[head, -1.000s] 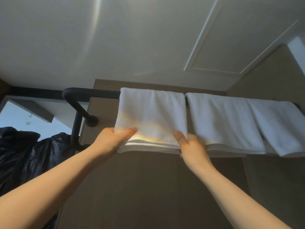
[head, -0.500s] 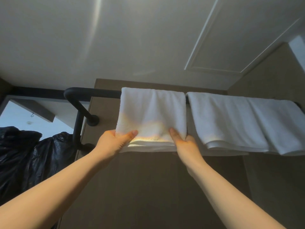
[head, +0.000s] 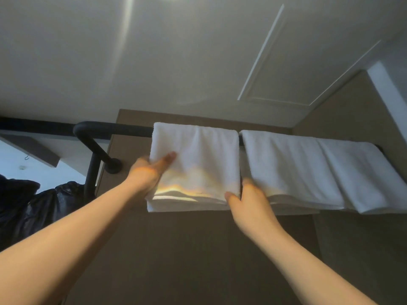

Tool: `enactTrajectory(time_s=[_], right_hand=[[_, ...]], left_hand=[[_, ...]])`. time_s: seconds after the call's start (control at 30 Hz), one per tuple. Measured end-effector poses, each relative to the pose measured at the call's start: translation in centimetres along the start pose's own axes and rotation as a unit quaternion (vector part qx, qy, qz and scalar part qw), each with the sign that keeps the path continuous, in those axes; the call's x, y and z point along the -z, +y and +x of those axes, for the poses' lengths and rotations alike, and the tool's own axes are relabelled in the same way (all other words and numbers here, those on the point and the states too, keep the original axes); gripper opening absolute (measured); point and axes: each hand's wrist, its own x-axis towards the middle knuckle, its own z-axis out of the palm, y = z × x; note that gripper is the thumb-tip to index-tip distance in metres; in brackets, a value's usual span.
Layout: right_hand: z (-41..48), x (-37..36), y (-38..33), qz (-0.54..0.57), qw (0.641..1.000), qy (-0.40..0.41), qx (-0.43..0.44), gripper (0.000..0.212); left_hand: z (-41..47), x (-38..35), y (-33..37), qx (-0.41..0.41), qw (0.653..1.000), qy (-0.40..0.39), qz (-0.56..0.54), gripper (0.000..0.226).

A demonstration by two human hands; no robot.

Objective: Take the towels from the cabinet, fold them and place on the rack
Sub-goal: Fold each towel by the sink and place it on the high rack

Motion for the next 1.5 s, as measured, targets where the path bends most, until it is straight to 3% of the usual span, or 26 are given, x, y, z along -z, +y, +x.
enactTrajectory(time_s=[0.13,0.2,0.43,0.67,1.13,1.33,1.5], right_hand=[[0.7,2.1,-3.6,-0.037,0.979,0.13,0.155,0.045],[3.0,1.9,-5.6,-0.087,0.97,0.114,0.196,0.044],[10.8,-1.4,-9.2,-0.239,0.949,0.036,0.203,0.047],[11.7,-3.8,-7.8,-0.231,0.942,0.108,0.22,0.045],[12.6,-2.2,-5.4,-0.261,0.92,0.151,0.249,0.046],[12.0,-2.5,-5.0,-0.226,0.933,0.144,0.24,0.048],[10.1,-3.6,-2.3,-0.182,0.95,0.093,0.237,0.07]], left_hand=[[0.4,-0.2,-0.8,-0.022,1.0,0.003,-0.011,0.063],[0.4,-0.2,-0.9,-0.028,1.0,0.005,-0.005,0.062],[0.2,0.0,-0.5,-0.019,0.999,-0.01,-0.023,0.056],[-0.2,0.0,-0.6,-0.014,0.999,-0.013,-0.039,0.052],[-0.6,-2.1,-0.1,-0.02,0.996,-0.051,-0.066,0.05],[-0.9,-2.0,-0.4,-0.016,0.997,-0.051,-0.054,0.051],[-1.6,-1.5,-1.2,-0.023,0.998,-0.064,-0.013,0.044]])
